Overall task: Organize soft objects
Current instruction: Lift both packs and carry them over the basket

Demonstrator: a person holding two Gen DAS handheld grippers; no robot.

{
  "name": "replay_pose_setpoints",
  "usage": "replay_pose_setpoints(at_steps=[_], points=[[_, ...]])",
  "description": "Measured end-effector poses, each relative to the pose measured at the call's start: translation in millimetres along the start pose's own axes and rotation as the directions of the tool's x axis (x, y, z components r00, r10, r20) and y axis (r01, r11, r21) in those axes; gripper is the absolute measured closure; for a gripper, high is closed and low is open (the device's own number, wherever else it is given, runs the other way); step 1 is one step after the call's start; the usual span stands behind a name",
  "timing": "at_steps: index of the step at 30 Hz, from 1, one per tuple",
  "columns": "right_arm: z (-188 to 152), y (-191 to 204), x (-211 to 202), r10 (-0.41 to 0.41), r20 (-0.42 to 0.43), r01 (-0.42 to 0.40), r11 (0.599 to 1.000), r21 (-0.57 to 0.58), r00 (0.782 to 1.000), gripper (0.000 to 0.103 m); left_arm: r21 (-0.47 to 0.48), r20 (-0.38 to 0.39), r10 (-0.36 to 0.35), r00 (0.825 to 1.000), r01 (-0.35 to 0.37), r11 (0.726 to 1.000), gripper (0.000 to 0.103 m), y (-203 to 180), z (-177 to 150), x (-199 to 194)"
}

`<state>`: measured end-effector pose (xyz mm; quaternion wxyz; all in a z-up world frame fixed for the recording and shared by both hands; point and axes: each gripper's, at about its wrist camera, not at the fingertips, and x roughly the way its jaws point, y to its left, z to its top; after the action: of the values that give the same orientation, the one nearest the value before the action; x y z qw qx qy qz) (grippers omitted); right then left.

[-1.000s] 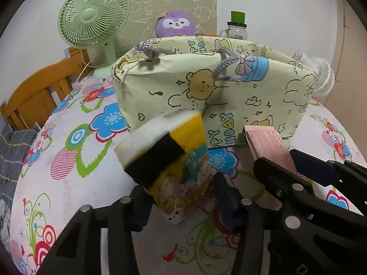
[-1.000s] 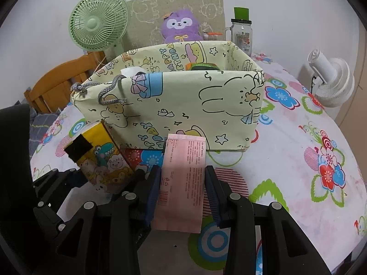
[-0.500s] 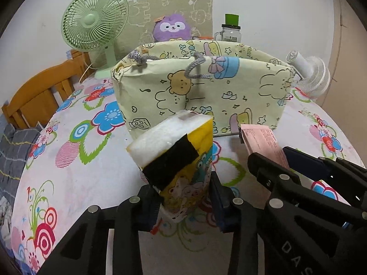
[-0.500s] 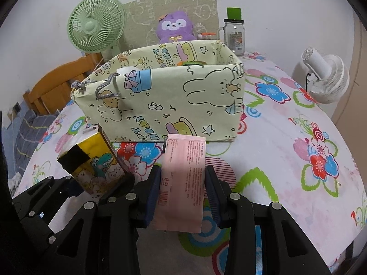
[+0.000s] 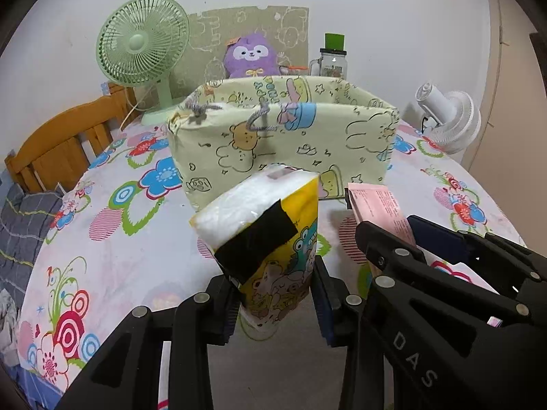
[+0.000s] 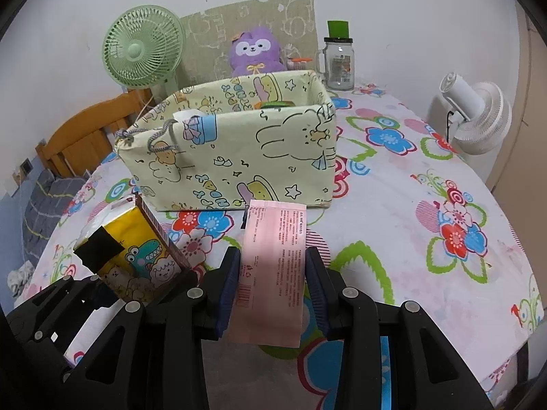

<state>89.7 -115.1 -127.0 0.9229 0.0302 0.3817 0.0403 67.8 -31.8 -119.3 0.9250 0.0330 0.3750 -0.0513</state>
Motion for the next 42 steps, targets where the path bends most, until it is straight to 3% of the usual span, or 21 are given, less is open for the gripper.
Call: replay_pose_setpoints(at_steps=[15,42], points=[[6,-7,-35,0.003,0.068,-0.004,1.000,0.002,0.998,0.061,0.021,0.068,0.000,0.998,-0.001,1.000,0.065,-17,8,-38],[52,5,-116,0.007,0.188,0.000,0.999,-0.040,0.982,0.061,0.011,0.196,-0.019,0.980,0.017,1.000,0.065,-18,51,-110]])
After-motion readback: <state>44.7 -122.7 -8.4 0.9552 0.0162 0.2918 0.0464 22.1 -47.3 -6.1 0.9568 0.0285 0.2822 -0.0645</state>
